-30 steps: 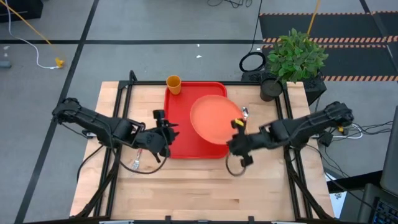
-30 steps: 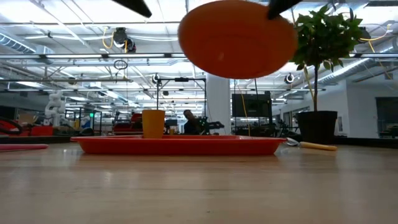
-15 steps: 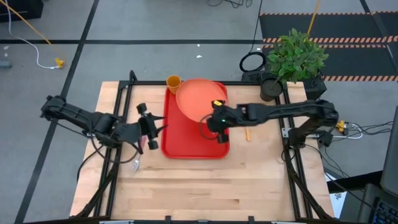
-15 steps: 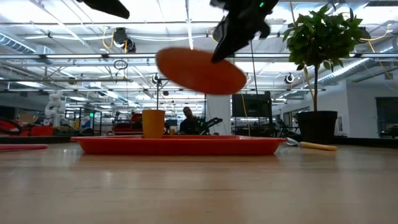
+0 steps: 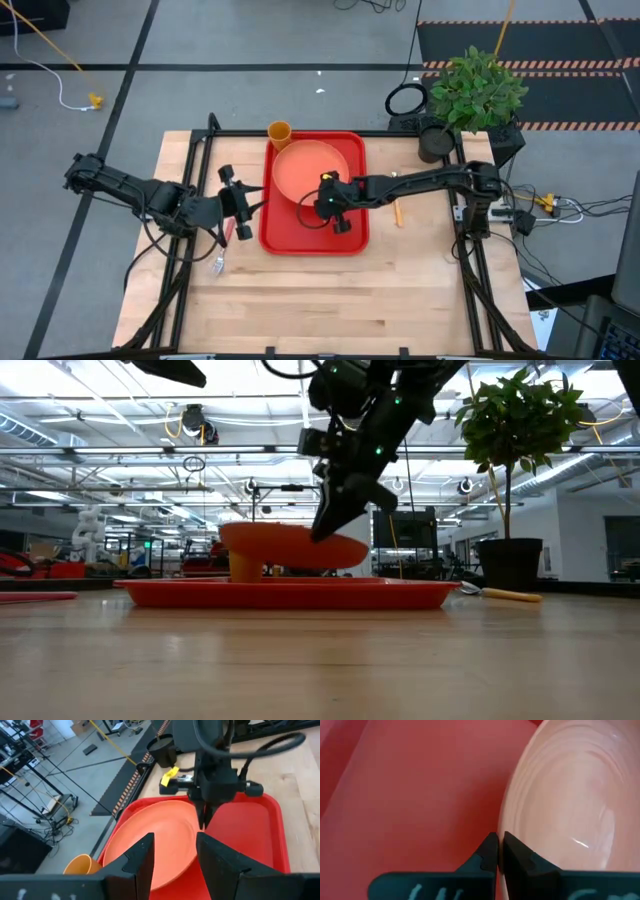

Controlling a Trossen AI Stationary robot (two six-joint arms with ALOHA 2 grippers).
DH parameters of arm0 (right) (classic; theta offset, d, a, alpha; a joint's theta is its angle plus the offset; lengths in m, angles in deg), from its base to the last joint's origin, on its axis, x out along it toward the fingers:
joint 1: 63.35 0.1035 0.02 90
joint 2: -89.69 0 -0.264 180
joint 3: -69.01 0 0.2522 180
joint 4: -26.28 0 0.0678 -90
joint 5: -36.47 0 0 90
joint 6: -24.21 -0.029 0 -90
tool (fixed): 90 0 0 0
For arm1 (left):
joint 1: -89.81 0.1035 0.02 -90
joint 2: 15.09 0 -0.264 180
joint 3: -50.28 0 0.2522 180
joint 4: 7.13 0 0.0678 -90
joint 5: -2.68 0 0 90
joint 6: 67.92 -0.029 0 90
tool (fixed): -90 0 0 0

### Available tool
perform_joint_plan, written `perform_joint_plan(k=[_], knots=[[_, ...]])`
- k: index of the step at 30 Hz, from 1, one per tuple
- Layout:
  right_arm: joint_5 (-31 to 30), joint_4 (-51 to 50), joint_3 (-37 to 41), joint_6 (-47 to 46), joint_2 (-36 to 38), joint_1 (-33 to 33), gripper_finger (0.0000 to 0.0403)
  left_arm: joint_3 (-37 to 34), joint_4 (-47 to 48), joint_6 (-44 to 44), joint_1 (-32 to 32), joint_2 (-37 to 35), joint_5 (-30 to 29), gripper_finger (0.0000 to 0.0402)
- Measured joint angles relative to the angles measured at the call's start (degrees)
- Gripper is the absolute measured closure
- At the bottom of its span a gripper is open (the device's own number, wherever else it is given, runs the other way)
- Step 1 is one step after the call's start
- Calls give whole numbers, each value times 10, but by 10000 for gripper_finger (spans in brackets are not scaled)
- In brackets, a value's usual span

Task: Pick and place plate/cup/fork/spoon on tray
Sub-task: Put the orange plate on the red serving tray to the left side of the yellow cup

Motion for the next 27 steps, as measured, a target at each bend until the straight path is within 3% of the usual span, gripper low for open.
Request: perform_joint_plan(k=[11,27], knots=[[-4,42,0,19,-42,0,403,0,0,-2,0,0,1,252],[0,51,0,15,-43,-3,403,0,-1,-4,0,0,1,252]])
